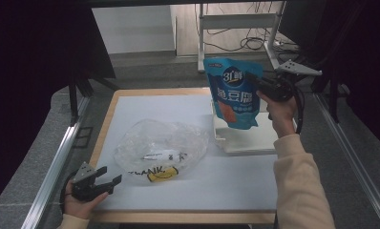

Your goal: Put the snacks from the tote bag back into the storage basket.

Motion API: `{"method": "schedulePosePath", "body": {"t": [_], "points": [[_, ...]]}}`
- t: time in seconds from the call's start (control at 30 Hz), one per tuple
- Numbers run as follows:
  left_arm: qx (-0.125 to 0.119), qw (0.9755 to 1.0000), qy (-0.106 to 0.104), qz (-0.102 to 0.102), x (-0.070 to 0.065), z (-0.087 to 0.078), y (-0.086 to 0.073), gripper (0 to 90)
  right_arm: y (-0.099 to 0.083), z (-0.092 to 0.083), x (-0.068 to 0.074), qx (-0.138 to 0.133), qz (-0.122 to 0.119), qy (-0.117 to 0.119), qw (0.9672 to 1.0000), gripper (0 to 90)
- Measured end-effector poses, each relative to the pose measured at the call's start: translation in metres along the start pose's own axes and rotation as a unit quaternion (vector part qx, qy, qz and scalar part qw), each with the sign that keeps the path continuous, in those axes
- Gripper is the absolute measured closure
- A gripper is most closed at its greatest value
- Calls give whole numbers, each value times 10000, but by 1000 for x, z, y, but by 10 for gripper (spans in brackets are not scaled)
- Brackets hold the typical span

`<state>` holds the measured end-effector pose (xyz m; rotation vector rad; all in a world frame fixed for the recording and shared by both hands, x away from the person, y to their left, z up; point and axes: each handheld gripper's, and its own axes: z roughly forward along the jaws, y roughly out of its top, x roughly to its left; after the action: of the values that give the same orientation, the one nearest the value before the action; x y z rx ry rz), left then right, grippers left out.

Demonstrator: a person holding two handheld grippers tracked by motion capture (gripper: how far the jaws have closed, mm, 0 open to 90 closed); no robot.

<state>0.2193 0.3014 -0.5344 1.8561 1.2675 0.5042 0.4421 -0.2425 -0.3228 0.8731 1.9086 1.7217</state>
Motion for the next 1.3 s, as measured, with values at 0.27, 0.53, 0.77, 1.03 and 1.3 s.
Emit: {"method": "schedulePosePath", "body": {"t": [0.27,0.53,0.77,1.03,1.3], "points": [[-2,10000,15,7,0,0,0,286,-6,11,-11,44,-37,36,10000,891],[24,10000,24,11,0,0,0,286,-16,21,-19,116,55,30,9999,890],[38,10000,25,10,1,0,-1,286,-28,29,-30,159,181,6,9997,889],[39,10000,41,4,1,-1,-1,286,-42,33,-46,198,253,58,9995,883],[32,10000,40,18,0,-1,-1,286,-43,25,-55,258,309,-131,9991,863]]}}
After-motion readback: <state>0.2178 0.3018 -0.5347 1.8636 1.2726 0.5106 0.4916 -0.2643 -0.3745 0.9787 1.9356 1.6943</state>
